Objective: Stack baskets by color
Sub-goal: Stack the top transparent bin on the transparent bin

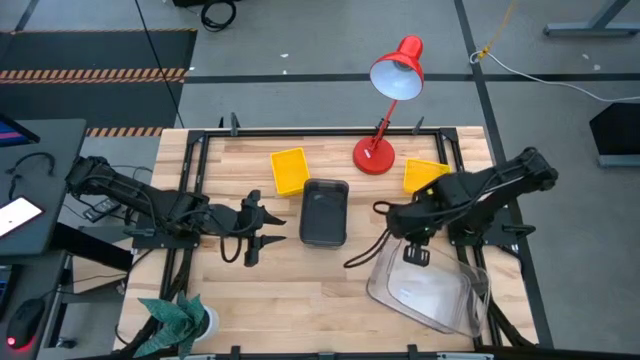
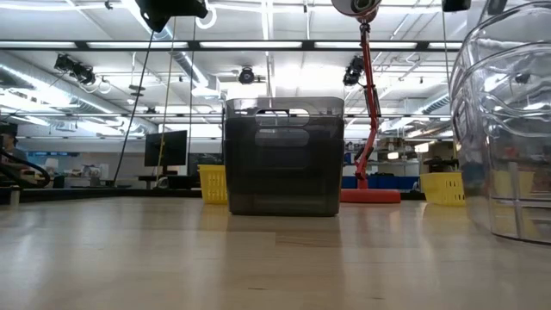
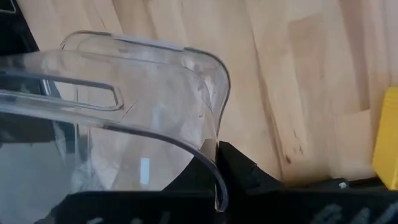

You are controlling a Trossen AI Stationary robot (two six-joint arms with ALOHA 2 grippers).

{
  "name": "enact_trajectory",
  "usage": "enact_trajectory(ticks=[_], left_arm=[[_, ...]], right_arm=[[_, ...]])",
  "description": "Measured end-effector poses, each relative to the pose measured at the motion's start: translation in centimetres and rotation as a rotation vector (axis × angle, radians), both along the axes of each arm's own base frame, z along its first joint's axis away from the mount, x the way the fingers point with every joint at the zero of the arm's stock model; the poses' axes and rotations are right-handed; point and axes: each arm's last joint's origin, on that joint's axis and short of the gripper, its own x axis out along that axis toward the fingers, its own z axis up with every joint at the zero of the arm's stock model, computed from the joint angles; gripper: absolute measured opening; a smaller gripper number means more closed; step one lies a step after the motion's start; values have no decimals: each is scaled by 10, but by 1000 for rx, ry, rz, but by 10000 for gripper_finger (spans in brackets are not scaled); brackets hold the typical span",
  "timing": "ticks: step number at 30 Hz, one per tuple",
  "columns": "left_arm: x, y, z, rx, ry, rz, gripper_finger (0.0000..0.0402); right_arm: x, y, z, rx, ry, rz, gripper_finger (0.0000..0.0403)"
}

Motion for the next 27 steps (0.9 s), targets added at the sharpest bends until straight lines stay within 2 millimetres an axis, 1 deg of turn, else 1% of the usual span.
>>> enact_trajectory(ticks=[7, 15, 20, 24, 27], left_arm=[[0, 0, 0, -1, -1, 0, 175], [0, 0, 0, -4, 1, 2, 181], [-1, 1, -3, -11, 31, 10, 189], [-2, 1, -5, -5, 54, 12, 190], [-2, 1, -5, -5, 55, 12, 190]], right_arm=[[12, 6, -12, 30, 66, 14, 6], [26, 6, -26, 3, 116, 47, 7], [30, 2, -32, -24, 137, 53, 19], [27, -3, -33, -56, 188, 43, 33], [28, -3, -33, -64, 172, 56, 35]])
